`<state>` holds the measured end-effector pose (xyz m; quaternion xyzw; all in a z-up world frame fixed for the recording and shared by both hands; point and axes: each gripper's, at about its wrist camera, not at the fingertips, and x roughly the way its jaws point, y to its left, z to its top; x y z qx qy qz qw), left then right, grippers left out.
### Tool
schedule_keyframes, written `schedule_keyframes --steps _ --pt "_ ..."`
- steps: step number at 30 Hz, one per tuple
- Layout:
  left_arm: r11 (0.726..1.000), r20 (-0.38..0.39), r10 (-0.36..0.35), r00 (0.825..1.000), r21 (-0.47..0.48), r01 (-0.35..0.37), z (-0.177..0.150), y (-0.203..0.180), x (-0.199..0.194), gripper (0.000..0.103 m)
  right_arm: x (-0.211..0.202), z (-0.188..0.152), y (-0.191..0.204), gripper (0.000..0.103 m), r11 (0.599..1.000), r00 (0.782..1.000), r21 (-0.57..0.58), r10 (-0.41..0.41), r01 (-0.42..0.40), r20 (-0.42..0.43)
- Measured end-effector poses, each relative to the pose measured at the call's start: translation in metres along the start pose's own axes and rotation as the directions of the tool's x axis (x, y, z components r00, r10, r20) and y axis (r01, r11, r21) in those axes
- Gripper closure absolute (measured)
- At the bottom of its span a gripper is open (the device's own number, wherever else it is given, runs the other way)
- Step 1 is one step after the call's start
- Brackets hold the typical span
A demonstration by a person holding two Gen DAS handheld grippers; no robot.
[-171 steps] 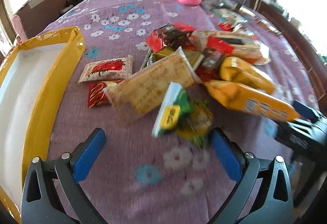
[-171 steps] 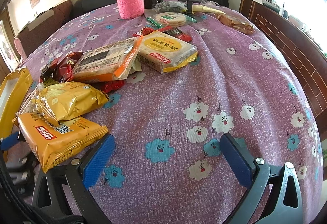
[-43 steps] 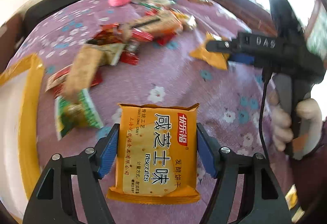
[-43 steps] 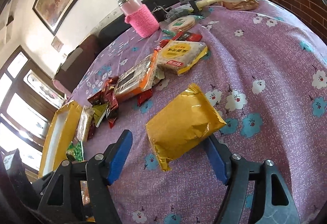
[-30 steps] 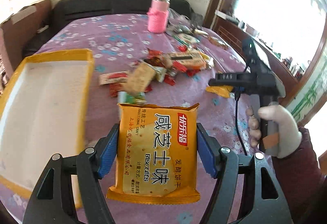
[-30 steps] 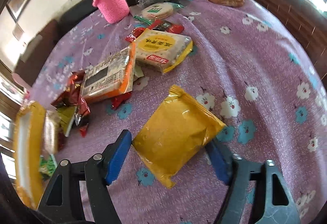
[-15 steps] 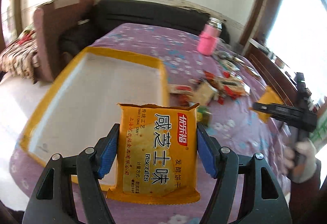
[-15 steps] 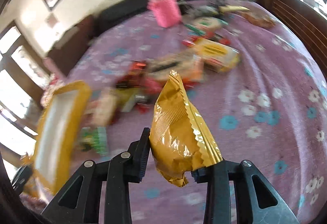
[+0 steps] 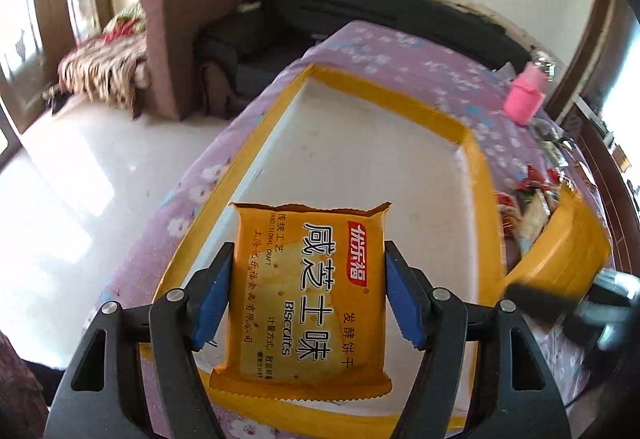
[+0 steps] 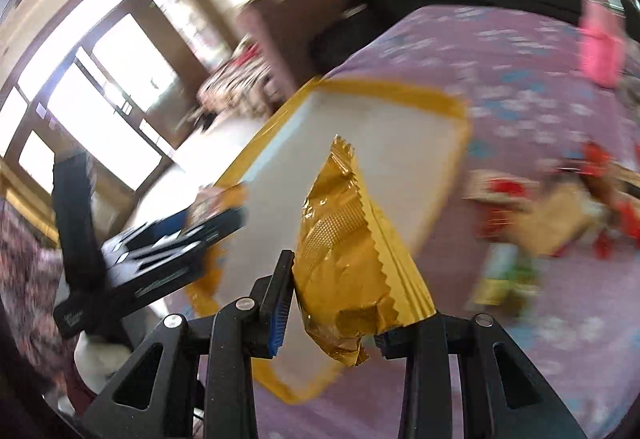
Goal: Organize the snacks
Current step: 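Carry both packs to the white tray and release them inside, then grasp the cream biscuit bar with right tool while left grasps green pea pack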
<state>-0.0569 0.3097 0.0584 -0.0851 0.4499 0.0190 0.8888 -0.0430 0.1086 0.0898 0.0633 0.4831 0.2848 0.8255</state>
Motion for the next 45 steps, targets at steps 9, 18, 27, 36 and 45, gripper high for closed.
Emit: schedule_keyframes --steps 9,18,27,36,45 --pt "0.999 -0.050 -0.032 0.998 -0.044 0.030 -0.004 0.010 0.009 0.032 0.079 -0.018 0.040 0.070 0.993 0.992 -0.115 -0.048 0.034 -0.117" --pt "0.990 0.095 -0.052 0.994 -0.127 0.063 -0.002 0.011 -0.048 0.032 0.048 -0.022 0.044 0.049 0.989 0.998 -0.139 -0.055 0.053 -0.007" --pt "0.983 0.160 -0.155 0.975 -0.071 0.167 -0.013 -0.045 -0.083 0.025 -0.060 -0.042 -0.013 0.022 0.980 0.930 -0.051 -0.167 0.194 0.328" --pt "0.962 0.022 -0.268 0.963 0.057 0.267 -0.028 -0.118 -0.049 0.022 -0.142 -0.085 -0.184 0.022 0.902 0.887 0.298 -0.389 0.313 0.248" --pt "0.951 -0.073 -0.256 0.964 0.162 0.264 -0.050 -0.169 -0.027 0.022 -0.137 -0.092 -0.228 0.022 0.901 0.929 0.377 -0.307 0.214 0.208"
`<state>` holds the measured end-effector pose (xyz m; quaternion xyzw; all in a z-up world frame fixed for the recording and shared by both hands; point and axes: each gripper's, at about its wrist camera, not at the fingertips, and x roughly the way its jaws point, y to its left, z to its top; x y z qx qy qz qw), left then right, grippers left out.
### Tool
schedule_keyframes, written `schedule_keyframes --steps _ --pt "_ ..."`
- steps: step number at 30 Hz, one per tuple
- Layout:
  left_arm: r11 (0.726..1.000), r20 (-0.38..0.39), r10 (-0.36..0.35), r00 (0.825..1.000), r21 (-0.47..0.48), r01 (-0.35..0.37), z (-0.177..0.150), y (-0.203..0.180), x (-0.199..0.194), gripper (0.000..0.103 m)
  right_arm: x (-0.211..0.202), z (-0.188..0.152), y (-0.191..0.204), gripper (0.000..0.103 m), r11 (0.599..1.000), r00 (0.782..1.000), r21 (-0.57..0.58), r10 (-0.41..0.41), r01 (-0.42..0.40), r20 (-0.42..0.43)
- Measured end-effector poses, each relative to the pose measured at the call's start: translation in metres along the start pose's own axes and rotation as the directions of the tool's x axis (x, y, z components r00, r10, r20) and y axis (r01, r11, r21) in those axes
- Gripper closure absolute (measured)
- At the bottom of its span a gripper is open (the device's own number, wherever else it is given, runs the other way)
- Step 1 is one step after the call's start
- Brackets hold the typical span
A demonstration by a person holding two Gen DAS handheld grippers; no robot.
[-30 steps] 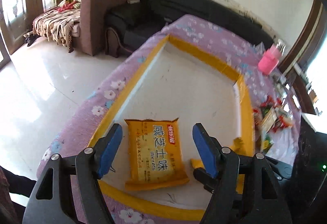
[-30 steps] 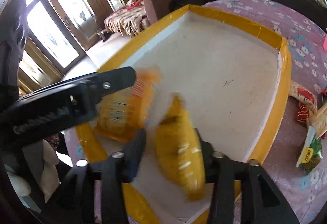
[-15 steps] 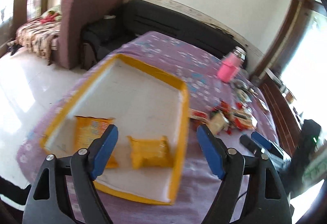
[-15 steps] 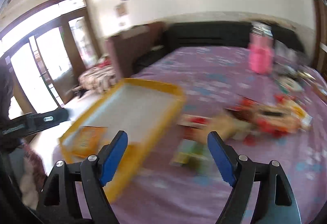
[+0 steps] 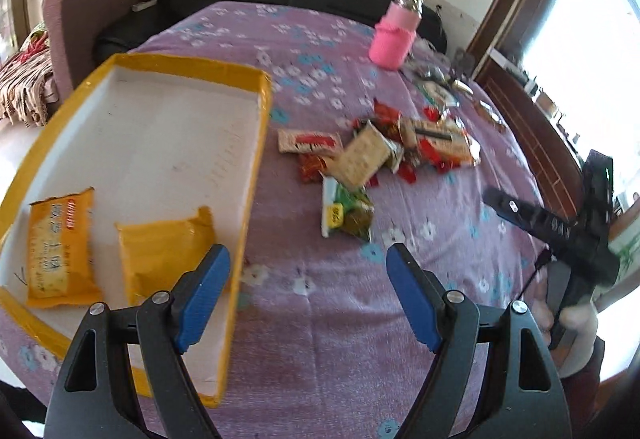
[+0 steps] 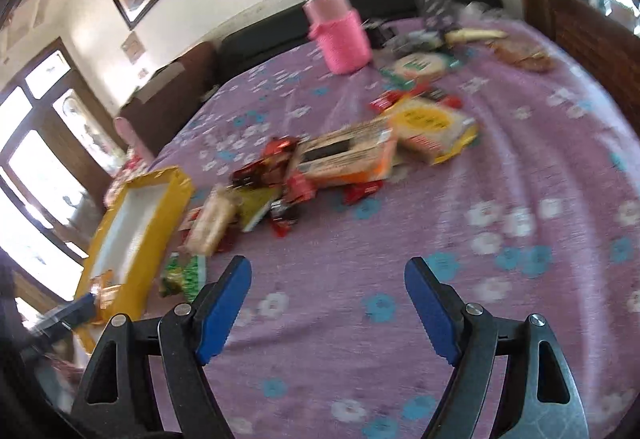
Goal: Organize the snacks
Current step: 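Grasp the cream biscuit bar with right tool while left grasps green pea pack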
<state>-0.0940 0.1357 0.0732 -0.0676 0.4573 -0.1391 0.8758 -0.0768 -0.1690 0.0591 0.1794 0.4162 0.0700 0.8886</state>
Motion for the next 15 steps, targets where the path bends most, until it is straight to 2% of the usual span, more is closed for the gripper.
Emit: schedule_keyframes --steps 4,8,11,15 --pt "1.000 -0.006 0.015 1.000 0.011 -0.015 -0.006 0.000 0.000 0.022 0.040 0.012 0.034 0.022 0.990 0.986 0.032 0.138 -0.135 -0.099" --pt "0.998 0.024 0.051 0.998 0.034 -0.052 -0.011 0.006 -0.010 0.022 0.087 0.026 0.069 0.022 0.987 0.974 0.079 0.149 -0.137 -0.173" --pt "0.996 0.042 0.073 0.996 0.044 -0.075 -0.014 0.015 -0.018 0.022 0.110 0.032 0.094 0.022 0.992 0.976 0.078 0.108 -0.094 -0.191" --pt "0.997 0.046 0.066 0.997 0.033 -0.067 -0.016 0.027 -0.019 0.022 0.132 0.035 0.126 0.022 1.000 0.979 -0.003 -0.030 0.030 -0.201"
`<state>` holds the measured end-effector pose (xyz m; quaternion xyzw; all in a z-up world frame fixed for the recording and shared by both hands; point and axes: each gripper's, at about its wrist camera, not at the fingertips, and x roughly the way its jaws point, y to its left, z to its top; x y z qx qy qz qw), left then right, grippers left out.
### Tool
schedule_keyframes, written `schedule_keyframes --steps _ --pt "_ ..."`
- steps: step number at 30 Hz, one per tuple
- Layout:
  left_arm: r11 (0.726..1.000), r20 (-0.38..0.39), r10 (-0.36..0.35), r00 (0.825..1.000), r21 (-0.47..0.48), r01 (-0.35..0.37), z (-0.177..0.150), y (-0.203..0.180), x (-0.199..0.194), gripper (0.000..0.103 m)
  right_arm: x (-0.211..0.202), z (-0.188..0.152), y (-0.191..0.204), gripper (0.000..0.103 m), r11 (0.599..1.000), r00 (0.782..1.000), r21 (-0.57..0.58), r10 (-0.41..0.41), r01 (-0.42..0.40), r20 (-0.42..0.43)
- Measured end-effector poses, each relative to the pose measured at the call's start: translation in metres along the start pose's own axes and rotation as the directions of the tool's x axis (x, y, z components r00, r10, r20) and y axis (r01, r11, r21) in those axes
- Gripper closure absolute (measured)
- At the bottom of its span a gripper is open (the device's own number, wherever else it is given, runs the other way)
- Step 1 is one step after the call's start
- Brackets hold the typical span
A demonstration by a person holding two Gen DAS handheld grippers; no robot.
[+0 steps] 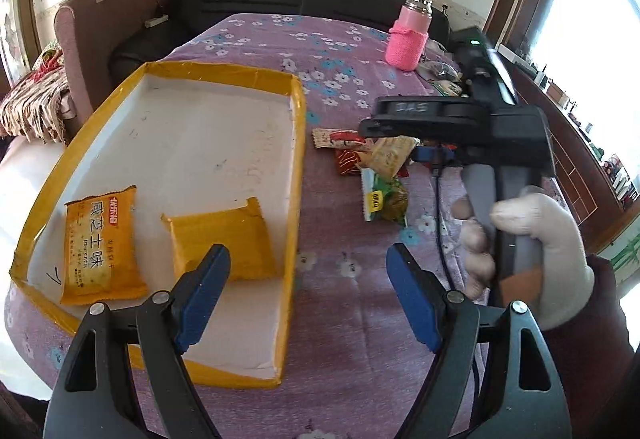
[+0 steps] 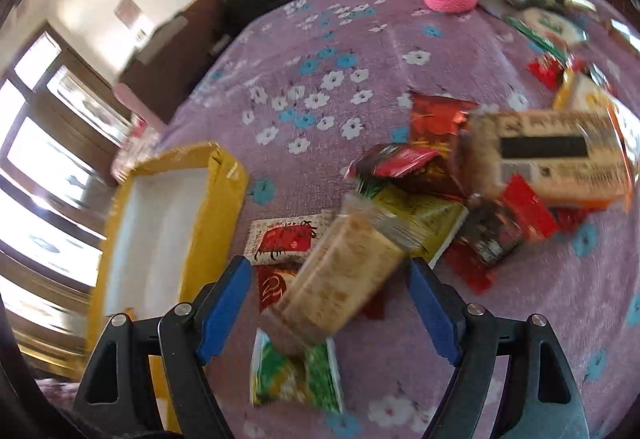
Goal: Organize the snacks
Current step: 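Grasp the cream biscuit bar with right tool while left grasps green pea pack, then carry both snacks to the white tray and open both tools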
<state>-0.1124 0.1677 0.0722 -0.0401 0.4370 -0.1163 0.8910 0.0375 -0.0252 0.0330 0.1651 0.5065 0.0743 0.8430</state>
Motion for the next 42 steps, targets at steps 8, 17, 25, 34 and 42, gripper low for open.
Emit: schedule_keyframes --steps 8,17,25,34,42 --pt "0.999 0.004 -0.037 0.999 -0.009 0.037 -0.001 0.003 0.000 0.022 0.009 -0.007 -0.001 0.071 0.994 0.994 -0.024 -0.103 0.102 -0.036" --pt "0.995 -0.056 -0.081 0.995 0.054 0.084 0.002 -0.035 0.022 0.022 -0.038 -0.039 -0.067 0.070 0.999 0.999 0.030 -0.035 0.035 -0.001" --pt "0.995 -0.068 -0.010 0.998 0.098 0.017 0.023 -0.078 0.072 0.023 -0.061 -0.062 -0.119 0.070 0.997 0.992 0.066 0.039 -0.047 0.118" --pt "0.977 -0.097 0.068 0.993 0.206 -0.047 0.032 -0.099 0.122 0.062 -0.062 -0.063 -0.117 0.070 0.998 0.986 0.030 0.051 -0.057 0.158" --pt "0.985 -0.042 0.004 0.999 0.171 0.003 0.028 -0.095 0.084 0.064 -0.061 -0.066 -0.116 0.070 0.998 0.984 0.016 0.050 -0.054 0.169"
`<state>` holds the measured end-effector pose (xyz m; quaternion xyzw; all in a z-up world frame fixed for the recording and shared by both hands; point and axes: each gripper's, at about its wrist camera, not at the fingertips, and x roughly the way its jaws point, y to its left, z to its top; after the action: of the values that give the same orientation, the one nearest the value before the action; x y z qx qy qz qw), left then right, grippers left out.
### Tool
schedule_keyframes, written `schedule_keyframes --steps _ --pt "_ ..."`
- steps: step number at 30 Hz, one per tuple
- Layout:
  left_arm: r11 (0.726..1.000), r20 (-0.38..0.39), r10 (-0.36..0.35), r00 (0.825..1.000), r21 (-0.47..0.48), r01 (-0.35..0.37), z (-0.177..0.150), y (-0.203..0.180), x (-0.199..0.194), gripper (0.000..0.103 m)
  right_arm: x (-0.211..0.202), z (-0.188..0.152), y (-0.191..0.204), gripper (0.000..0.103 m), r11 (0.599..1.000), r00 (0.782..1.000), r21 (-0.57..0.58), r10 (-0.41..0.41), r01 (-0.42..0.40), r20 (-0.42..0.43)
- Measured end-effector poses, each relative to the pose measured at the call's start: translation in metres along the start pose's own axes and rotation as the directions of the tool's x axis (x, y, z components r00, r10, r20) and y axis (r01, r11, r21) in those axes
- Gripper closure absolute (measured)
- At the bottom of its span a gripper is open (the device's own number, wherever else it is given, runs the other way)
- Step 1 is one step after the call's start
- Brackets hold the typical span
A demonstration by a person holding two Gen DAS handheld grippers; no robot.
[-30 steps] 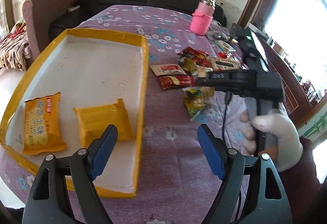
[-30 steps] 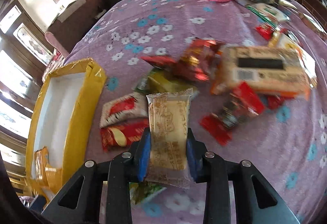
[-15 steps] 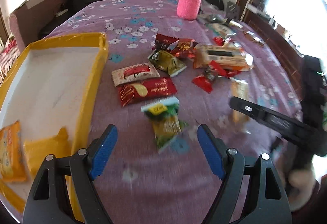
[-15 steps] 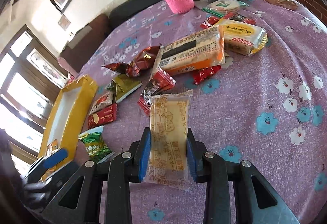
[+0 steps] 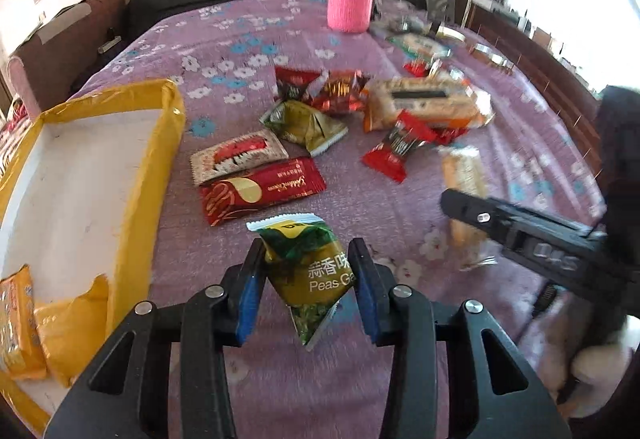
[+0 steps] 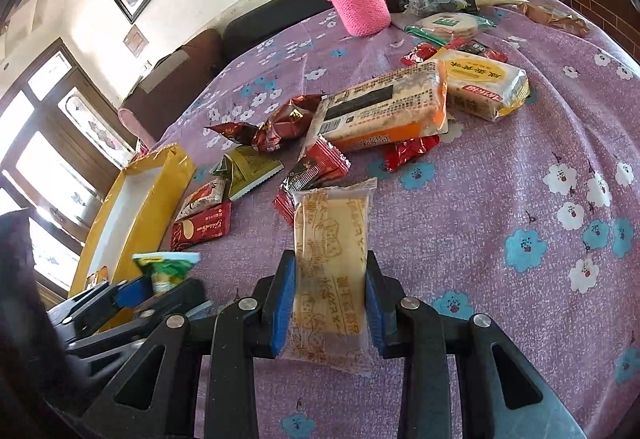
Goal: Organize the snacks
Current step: 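Carry both snacks to the white tray and open both tools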
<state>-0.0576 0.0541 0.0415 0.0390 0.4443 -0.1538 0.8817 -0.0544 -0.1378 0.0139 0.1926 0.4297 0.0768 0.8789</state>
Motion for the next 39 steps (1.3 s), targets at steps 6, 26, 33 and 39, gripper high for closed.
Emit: schedule_keyframes --steps 6,26,33,39 --pt "0.995 0.070 -0.037 0.997 -0.095 0.044 -0.001 0.040 -0.051 0.064 -0.006 0.000 0.007 0.070 0.999 0.999 -0.021 0.031 -0.031 0.019" --pt "0.927 0.019 0.158 0.987 -0.347 -0.142 0.012 0.250 -0.051 0.064 0.058 0.012 0.232 0.071 0.928 0.932 -0.204 0.258 -0.313 -0.256" --pt "0.886 -0.057 0.076 0.995 -0.455 -0.094 0.003 0.276 -0.022 0.063 0.118 0.000 0.275 0.071 0.926 0.920 -0.255 0.178 -0.276 -0.350" --pt "0.881 -0.036 0.092 0.995 -0.462 -0.098 -0.004 0.273 -0.038 0.060 0.129 -0.004 0.286 0.063 0.923 0.927 -0.285 0.156 -0.260 -0.340"
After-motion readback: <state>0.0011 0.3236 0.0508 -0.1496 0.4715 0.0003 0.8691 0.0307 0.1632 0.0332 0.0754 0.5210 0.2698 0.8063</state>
